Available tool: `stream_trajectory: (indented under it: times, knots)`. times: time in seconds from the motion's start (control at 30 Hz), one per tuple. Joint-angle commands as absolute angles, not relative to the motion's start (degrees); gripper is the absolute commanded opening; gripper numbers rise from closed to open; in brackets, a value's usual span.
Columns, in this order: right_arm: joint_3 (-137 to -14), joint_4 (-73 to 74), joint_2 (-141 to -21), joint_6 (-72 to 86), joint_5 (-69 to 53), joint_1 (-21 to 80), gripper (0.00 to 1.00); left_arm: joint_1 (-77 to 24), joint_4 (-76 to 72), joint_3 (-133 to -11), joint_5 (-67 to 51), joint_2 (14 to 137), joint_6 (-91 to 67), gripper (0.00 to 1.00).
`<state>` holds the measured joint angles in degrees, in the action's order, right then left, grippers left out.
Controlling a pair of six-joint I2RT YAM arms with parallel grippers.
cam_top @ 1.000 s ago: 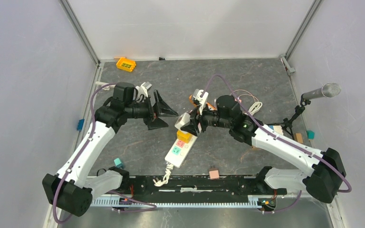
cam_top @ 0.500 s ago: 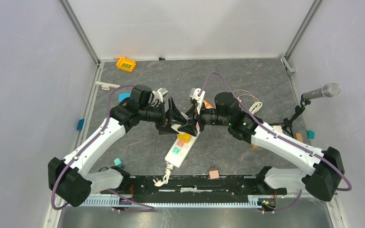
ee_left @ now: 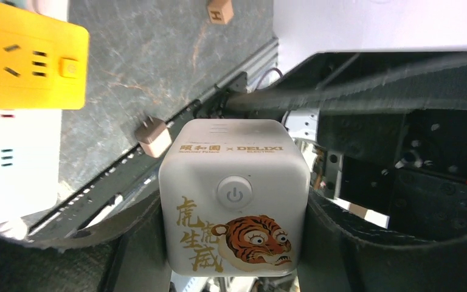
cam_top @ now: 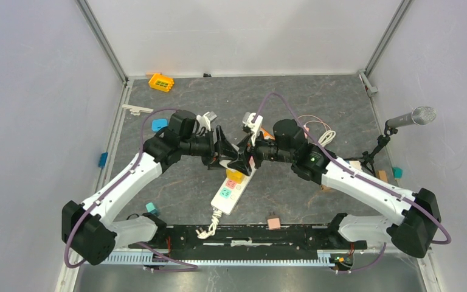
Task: Insert the plug
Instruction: Pick up the plug from the center of the board, then move the socket to the center of the board.
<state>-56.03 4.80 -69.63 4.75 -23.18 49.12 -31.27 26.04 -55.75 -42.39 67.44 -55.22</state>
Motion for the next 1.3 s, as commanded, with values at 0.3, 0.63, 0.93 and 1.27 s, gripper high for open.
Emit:
stream_trajectory:
  times: [0.3,0.63,0.93,1.27]
  knots:
    - [-49.06,14.7,-64.29,29.1,2.68,43.99,0.98,-31.05,51.18,-60.87,-6.44,56.51,-33.84,0.02]
    - [-35.42,10.23,-67.05,37.04,-12.59,31.94,0.98,-30.89,54.67,-47.56,-10.2,61.82,-39.98,0.02]
    - [-42.3,1.73,-79.85,37.76,-23.15,29.68,0.98,-31.09,46.54,-46.49,-12.11,80.62,-39.21,0.02]
    - [-58.29,-0.82,-99.72,37.49,-38.04,29.16,0.98,-38.15,33.31,-51.46,-25.47,91.37,-40.65,0.02]
